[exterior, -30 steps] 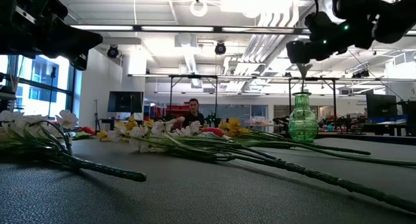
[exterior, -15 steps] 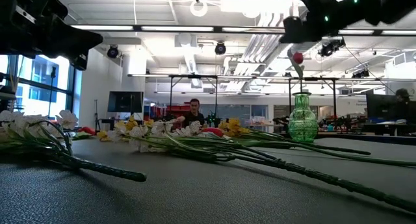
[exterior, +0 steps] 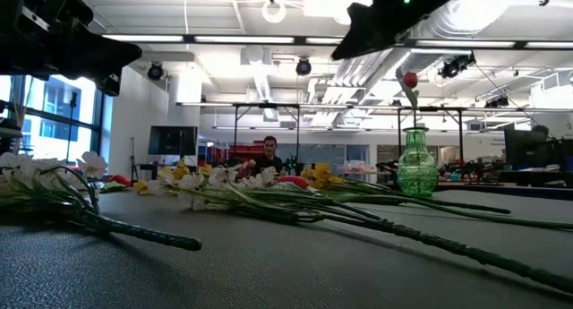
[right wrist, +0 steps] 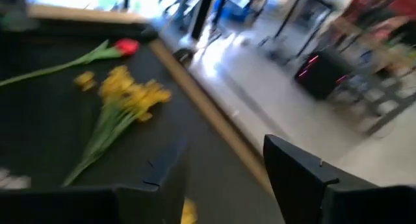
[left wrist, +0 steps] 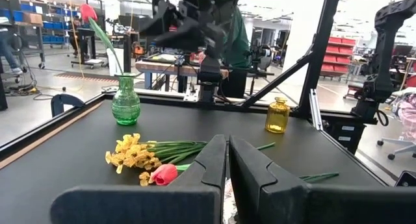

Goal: Sort flowers into vase by color
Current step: Put the right yellow flowers into the yellow vase

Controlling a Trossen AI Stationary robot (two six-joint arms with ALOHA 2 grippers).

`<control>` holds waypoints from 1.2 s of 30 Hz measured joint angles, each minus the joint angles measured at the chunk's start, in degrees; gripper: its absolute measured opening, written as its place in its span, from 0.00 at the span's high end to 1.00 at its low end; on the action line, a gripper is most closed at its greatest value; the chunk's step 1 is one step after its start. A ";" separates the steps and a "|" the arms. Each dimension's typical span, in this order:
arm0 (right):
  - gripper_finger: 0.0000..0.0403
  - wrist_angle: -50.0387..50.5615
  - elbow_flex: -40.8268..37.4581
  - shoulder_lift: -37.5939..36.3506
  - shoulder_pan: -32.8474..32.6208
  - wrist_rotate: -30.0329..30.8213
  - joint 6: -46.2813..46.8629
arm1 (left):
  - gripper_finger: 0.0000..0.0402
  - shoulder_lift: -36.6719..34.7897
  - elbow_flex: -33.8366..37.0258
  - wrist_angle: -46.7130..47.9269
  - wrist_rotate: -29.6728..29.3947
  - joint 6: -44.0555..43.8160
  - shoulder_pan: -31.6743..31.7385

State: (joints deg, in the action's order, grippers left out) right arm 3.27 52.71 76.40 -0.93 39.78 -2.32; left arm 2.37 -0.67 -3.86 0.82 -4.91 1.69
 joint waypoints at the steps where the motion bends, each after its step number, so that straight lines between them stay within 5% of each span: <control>1: 0.52 2.79 1.44 1.40 0.00 -1.44 1.93 | 0.98 0.00 0.00 0.00 0.00 -0.01 0.00; 10: 0.30 26.54 15.32 12.74 0.83 -19.04 16.59 | 0.98 0.00 -0.01 0.12 0.00 0.00 0.00; 16: 0.27 29.41 20.99 17.85 1.70 -33.18 16.59 | 0.98 0.00 -0.02 0.13 0.00 0.02 -0.01; 25: 0.27 37.09 22.24 23.90 0.31 -33.62 25.33 | 0.98 0.00 -0.01 0.18 0.00 0.47 -0.01; 36: 0.27 36.65 6.40 16.74 -9.35 -22.32 42.27 | 0.98 0.00 -0.01 1.64 0.00 0.52 0.00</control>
State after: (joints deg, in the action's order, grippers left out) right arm 39.92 59.11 93.14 -10.28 17.46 39.95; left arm 2.37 -0.68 -2.22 0.82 -4.38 1.69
